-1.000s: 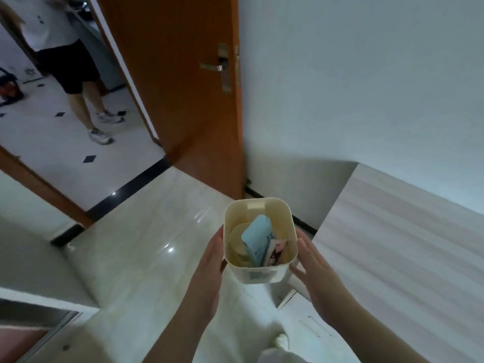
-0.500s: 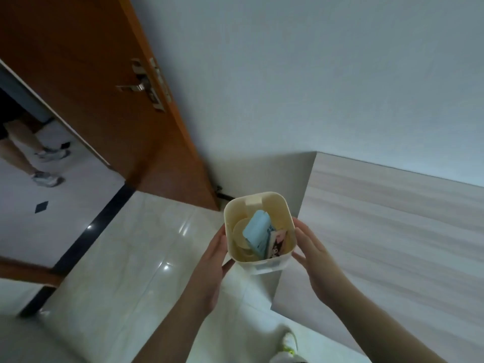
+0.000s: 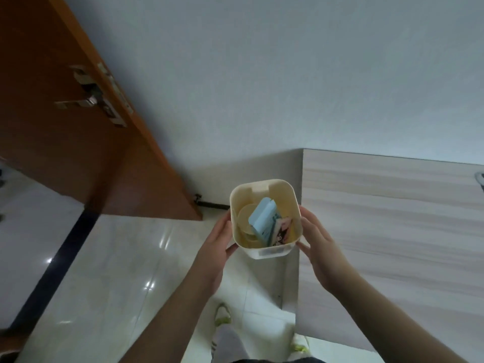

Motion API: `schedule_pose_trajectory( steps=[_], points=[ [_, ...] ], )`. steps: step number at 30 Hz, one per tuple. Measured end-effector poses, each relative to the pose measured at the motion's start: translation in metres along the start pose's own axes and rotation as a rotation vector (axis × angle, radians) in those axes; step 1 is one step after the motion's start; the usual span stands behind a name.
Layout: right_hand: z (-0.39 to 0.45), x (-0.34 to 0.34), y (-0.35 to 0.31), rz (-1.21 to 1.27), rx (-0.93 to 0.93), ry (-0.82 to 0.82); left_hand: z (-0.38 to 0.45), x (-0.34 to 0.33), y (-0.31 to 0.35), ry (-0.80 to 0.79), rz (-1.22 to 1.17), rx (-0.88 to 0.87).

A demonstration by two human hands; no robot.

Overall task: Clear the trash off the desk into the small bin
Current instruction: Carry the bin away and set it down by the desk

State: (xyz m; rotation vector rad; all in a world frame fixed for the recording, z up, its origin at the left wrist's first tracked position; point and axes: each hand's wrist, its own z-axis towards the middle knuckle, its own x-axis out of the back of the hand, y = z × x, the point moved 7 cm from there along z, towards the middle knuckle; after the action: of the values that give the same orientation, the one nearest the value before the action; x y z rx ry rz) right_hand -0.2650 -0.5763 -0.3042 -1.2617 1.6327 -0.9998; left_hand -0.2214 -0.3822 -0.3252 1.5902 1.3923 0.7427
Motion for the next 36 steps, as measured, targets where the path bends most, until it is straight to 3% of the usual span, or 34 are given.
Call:
schedule_pose_trajectory(
  steps=[8, 14, 28, 36],
  points=[
    [0.038, -0.052, -0.003, 0.069, 0.051, 0.237, 0.053, 0.044, 0.041, -0.189, 0.035, -0.013],
    [0.057, -0.064, -0.014, 0.092, 0.101, 0.362, 0.093, 0.058, 0.057, -0.243, 0.045, -0.012],
    [0.096, 0.027, -0.024, 0.170, 0.064, 0.618, 0.178, -0.041, 0.075, -0.503, 0.309, 0.067],
    [0.139, 0.100, -0.032, 0.210, 0.023, 0.672, 0.235, -0.120, 0.084, -0.579, 0.297, 0.181]
  ],
)
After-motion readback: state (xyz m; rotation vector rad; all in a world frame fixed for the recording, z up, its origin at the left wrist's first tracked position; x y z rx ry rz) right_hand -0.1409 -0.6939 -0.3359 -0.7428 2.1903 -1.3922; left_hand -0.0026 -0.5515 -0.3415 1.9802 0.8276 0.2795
